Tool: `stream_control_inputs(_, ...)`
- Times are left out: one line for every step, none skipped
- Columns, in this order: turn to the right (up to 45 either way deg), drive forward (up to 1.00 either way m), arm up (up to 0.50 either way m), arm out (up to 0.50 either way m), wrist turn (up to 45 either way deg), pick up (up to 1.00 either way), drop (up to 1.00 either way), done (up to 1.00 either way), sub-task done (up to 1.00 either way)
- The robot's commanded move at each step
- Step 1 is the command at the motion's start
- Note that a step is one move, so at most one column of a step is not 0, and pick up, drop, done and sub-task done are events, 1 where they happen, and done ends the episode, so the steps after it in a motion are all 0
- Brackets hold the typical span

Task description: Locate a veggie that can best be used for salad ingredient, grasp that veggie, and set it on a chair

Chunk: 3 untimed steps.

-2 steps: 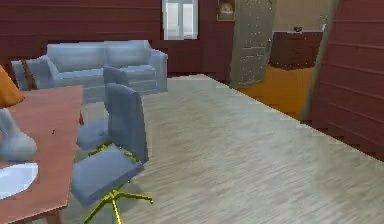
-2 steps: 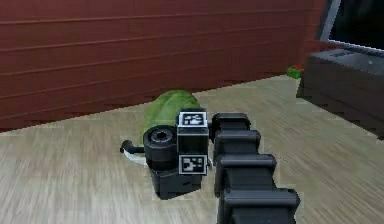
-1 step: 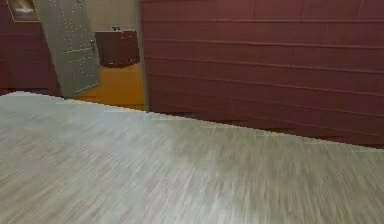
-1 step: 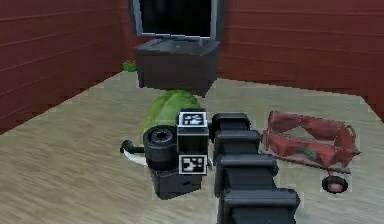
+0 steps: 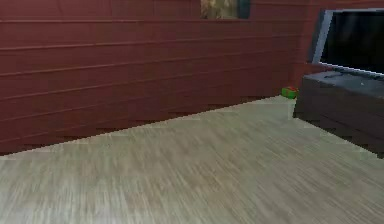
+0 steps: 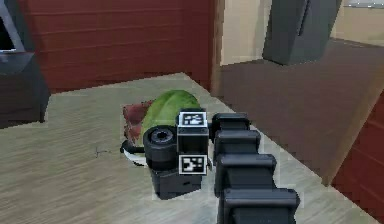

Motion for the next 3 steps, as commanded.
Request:
stream_control_inputs(45.0, 0.0, 0.0, 0.0, 0.0, 0.0, 0.0, 0.0, 0.0)
stream_control_inputs(42.0, 0.0, 0.0, 0.0, 0.0, 0.0, 0.0, 0.0, 0.0)
stream_control_inputs(45.0, 0.0, 0.0, 0.0, 0.0, 0.0, 0.0, 0.0, 0.0)
